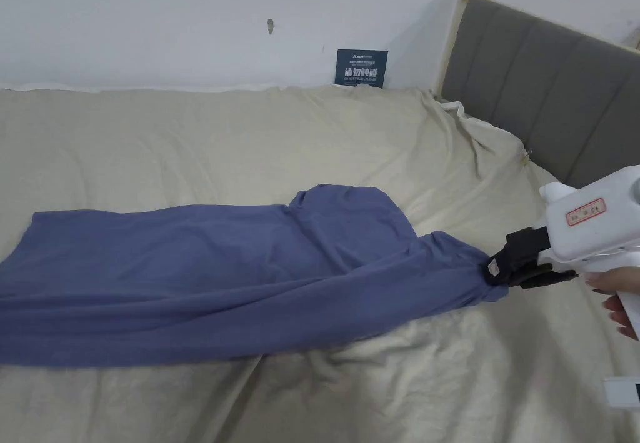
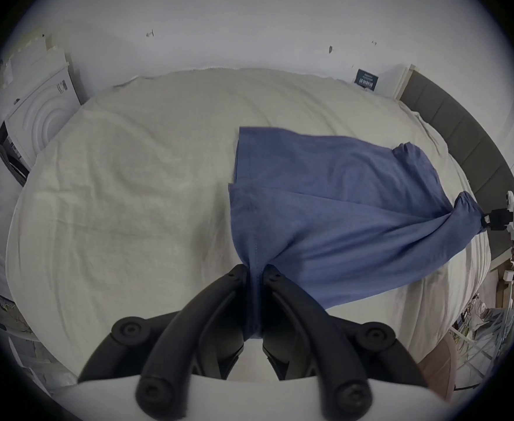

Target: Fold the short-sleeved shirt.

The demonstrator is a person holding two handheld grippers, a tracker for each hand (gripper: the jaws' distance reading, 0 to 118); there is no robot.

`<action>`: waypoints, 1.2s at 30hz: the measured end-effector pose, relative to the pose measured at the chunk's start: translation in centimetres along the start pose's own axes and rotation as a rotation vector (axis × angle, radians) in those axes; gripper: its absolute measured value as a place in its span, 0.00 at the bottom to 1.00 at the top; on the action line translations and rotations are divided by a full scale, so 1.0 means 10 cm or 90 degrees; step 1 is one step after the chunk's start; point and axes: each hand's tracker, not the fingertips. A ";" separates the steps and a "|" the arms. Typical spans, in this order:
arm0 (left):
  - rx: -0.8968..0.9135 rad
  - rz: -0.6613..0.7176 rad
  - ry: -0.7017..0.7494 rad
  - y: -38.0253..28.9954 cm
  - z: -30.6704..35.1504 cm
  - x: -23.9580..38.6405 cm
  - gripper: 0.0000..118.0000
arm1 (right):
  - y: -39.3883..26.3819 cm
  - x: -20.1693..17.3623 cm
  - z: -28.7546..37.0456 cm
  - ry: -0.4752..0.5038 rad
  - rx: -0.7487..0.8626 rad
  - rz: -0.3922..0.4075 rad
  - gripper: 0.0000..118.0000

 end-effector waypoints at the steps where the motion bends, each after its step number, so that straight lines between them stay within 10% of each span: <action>1: 0.005 0.004 -0.007 -0.01 0.08 -0.02 0.08 | -0.04 -0.01 0.06 -0.007 -0.002 0.015 0.05; 21: -0.087 0.100 -0.085 -1.52 0.07 -0.41 0.09 | -1.59 0.55 -0.01 0.012 -0.061 -0.054 0.06; 23: -0.072 0.102 -0.083 -1.55 0.08 -0.42 0.37 | -1.59 0.54 0.02 -0.013 -0.045 -0.043 0.33; 24: -0.059 0.088 -0.038 -1.56 0.12 -0.41 0.76 | -1.58 0.51 0.04 -0.058 -0.036 -0.032 0.76; 25: -0.053 0.075 -0.018 -1.56 0.13 -0.43 0.92 | -1.57 0.50 0.06 -0.097 -0.030 -0.015 0.99; 32: 0.018 0.095 -0.030 -1.48 0.56 -0.49 0.96 | -1.46 0.36 0.51 -0.075 0.078 -0.013 0.91; 35: 0.087 0.092 -0.084 -1.47 0.83 -0.36 0.86 | -1.52 0.04 0.67 -0.029 0.122 -0.002 0.85; 36: 0.131 0.083 -0.083 -1.48 0.93 -0.28 0.71 | -1.56 -0.08 0.70 -0.001 0.139 0.004 0.70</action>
